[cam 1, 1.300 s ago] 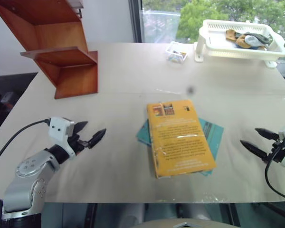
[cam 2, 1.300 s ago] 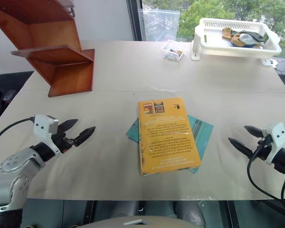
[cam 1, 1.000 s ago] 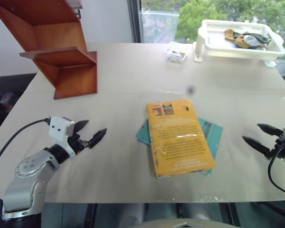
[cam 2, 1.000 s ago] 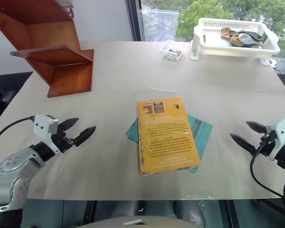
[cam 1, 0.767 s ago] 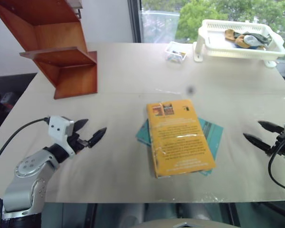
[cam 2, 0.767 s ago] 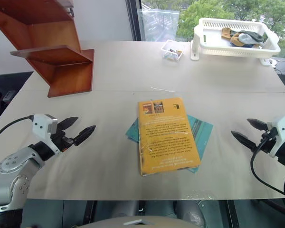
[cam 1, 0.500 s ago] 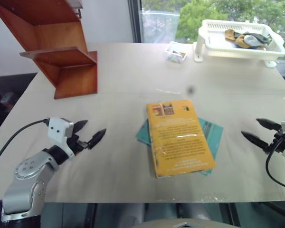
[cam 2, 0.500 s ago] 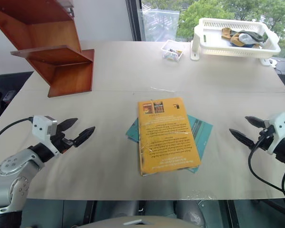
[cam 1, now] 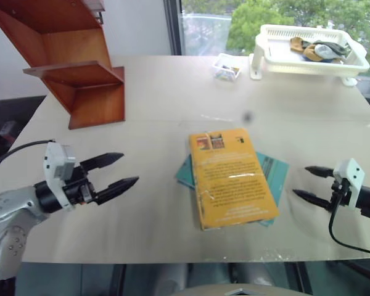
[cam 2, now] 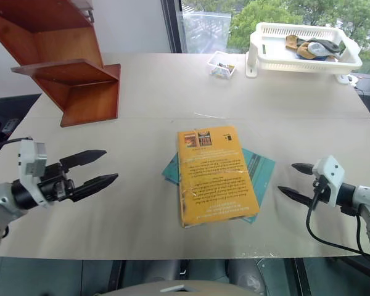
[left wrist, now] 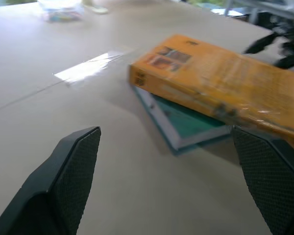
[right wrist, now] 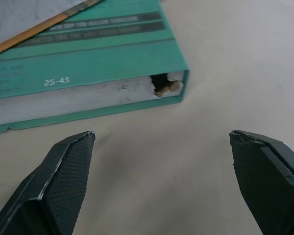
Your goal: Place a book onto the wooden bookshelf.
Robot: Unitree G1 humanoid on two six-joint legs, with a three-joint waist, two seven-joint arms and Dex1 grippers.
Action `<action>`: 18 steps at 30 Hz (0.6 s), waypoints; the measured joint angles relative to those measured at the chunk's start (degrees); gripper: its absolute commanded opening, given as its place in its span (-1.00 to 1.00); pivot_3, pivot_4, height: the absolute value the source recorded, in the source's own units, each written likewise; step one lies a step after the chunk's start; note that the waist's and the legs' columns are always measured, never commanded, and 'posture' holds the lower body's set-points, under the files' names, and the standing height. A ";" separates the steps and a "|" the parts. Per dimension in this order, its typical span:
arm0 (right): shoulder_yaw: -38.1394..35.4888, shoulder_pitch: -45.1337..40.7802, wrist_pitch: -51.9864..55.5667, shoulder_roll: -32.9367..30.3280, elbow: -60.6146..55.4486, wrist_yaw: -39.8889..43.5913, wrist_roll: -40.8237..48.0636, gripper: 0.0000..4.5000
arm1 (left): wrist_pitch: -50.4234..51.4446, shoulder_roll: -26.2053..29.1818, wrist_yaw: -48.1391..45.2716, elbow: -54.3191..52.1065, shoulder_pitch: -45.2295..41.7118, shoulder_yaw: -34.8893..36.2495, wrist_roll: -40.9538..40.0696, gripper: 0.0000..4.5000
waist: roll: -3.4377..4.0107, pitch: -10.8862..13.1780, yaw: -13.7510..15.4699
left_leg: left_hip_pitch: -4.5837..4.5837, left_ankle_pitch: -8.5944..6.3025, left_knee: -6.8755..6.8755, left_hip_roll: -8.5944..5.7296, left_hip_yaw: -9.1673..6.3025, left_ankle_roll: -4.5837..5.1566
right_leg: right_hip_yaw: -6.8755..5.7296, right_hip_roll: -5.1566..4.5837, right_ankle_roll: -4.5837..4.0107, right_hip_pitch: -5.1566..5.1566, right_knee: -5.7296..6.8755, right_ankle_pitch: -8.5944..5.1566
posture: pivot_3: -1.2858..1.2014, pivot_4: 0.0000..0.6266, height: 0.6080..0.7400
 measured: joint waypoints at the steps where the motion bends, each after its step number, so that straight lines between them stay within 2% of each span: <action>1: 0.60 -0.73 -0.04 0.23 -0.01 0.06 -0.16 1.00 | 0.08 0.68 -0.60 0.49 -0.32 0.20 0.10 0.99 | 0.03 0.05 -0.01 | 0.00 0.00 0.03 0.02 0.00 0.00 | 0.00 0.01 0.00 0.00 0.01 0.00 | 0.03 -0.52 1.00; 7: 5.75 -5.89 -0.27 4.26 0.91 -0.01 -1.91 1.00 | -0.50 1.68 -3.17 4.73 -3.24 1.31 1.23 0.99 | -0.01 0.31 -0.09 | -0.08 0.00 0.12 0.03 -0.03 0.00 | -0.02 0.02 0.01 -0.07 0.04 0.00 | 0.03 -0.52 1.00; 13: 8.13 -10.96 -1.58 7.55 4.22 -0.16 -3.06 1.00 | -1.46 1.43 -3.25 4.70 -2.39 1.43 2.56 0.99 | -0.07 0.46 -0.33 | -0.10 0.00 0.12 0.04 -0.05 0.00 | -0.04 0.01 0.01 -0.08 0.07 0.00 | 0.03 -0.52 1.00; 18: 9.05 -14.22 -4.29 7.20 7.25 0.18 -4.40 1.00 | -1.51 0.59 -3.21 3.49 -0.64 1.88 2.53 0.99 | -0.10 0.54 -0.64 | -0.11 0.00 0.13 0.02 -0.08 0.00 | -0.07 -0.02 0.01 -0.07 0.07 0.01 | 0.03 -0.52 1.00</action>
